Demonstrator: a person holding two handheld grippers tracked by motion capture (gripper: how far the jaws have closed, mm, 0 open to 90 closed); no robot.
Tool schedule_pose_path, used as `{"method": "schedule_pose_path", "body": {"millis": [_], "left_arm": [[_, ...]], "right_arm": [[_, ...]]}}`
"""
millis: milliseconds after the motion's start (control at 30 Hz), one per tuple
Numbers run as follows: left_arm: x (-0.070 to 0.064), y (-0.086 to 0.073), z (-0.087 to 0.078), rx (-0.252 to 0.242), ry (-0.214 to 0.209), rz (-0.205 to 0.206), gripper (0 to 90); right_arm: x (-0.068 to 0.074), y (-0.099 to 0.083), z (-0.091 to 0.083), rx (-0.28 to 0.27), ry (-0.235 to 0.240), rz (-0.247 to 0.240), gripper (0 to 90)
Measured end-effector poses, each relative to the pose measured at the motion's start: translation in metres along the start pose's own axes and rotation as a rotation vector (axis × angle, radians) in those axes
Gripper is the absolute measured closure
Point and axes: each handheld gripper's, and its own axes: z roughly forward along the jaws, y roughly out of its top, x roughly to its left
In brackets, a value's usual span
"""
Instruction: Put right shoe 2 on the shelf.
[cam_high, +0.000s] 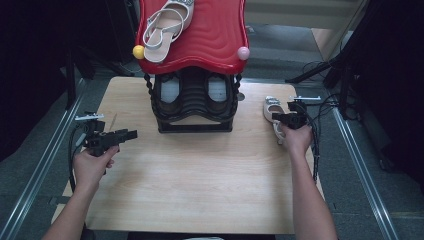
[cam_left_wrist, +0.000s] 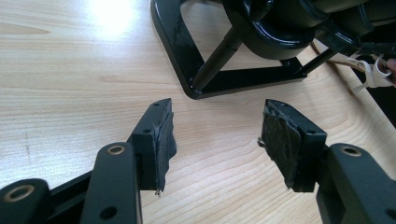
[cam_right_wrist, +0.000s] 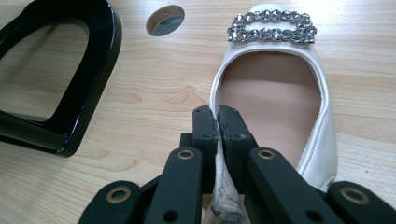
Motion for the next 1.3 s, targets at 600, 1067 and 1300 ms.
{"method": "schedule_pose_path", "body": {"millis": [600,1067,1300], "left_arm": [[0.001,0.000,0.001,0.011,-0.001,-0.002,43.7],[0.002,0.000,0.002,0.016,-0.002,-0.005,43.6],[0.001,-0.001,0.002,0.016,-0.004,-0.013,43.5]], "right_arm": [[0.000,0.007,-0.016,-0.058,0.087,0.073,88.4],[0.019,0.016,-0.029,-0.088,0.183,0.092,88.5],[0.023,0.021,-0.034,-0.091,0.211,0.096,88.5]]}}
